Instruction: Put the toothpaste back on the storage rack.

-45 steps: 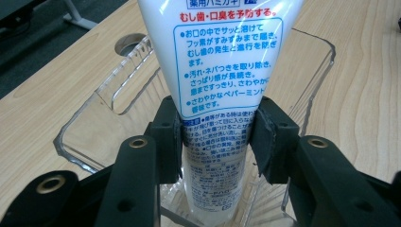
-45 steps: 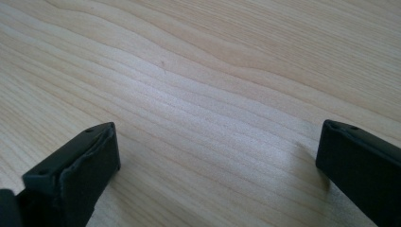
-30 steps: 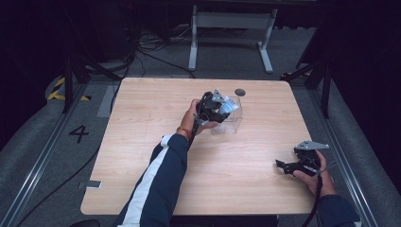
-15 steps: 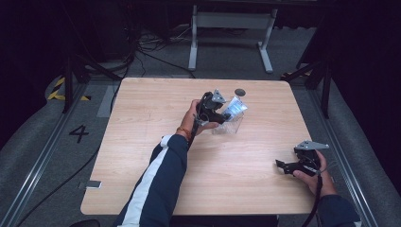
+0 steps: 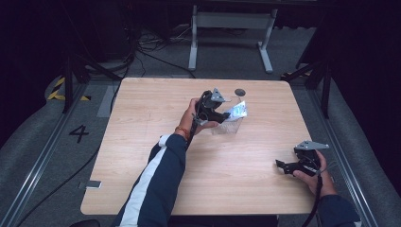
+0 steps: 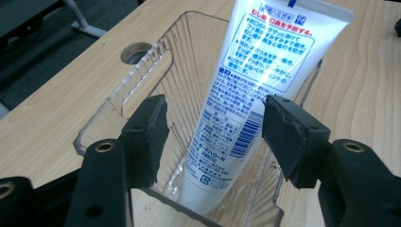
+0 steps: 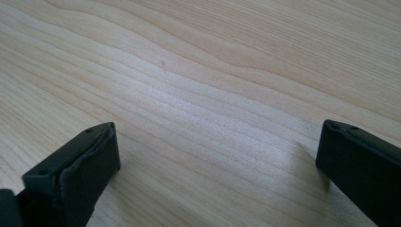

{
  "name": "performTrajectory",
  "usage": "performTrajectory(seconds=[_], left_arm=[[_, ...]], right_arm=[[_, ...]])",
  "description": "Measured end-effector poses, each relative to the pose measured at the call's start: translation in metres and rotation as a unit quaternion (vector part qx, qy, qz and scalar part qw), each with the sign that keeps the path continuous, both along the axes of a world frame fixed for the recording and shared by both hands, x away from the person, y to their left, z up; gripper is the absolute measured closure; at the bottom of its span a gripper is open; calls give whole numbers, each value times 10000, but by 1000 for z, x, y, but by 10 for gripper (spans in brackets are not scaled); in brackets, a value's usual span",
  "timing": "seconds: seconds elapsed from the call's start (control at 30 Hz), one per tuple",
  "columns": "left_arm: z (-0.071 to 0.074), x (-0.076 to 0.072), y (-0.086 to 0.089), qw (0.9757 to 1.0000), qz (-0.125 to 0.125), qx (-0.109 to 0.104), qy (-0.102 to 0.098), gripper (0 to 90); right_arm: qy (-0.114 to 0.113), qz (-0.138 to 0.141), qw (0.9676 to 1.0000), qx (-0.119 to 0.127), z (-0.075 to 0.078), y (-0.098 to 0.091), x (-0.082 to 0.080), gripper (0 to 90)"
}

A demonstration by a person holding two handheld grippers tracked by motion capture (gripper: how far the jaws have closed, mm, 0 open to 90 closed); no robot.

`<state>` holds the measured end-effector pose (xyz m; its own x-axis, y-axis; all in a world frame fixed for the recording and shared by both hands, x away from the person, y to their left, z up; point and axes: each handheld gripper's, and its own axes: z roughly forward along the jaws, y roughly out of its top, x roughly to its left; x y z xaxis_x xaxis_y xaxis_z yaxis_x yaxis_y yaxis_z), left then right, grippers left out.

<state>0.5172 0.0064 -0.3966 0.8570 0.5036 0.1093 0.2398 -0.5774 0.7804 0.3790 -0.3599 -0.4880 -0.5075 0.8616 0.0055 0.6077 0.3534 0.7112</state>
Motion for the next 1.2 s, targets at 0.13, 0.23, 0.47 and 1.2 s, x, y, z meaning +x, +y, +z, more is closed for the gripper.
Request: performTrajectory(seconds=[0.13, 0.23, 0.47, 1.2], left_arm=[[4, -2, 2, 10000, -5, 68, -2, 409], [7, -5, 4, 9999, -28, 129, -20, 397], [13, -13, 12, 9996, -67, 277, -73, 373], [25, -39, 41, 9970, -81, 737, -221, 340]], right_arm=[[0, -1, 10000, 0, 0, 0, 0, 5], [0, 0, 10000, 0, 0, 0, 0, 5], [-1, -2, 10000, -1, 0, 0, 0, 5], [-7, -7, 10000, -5, 0, 0, 0, 5]])
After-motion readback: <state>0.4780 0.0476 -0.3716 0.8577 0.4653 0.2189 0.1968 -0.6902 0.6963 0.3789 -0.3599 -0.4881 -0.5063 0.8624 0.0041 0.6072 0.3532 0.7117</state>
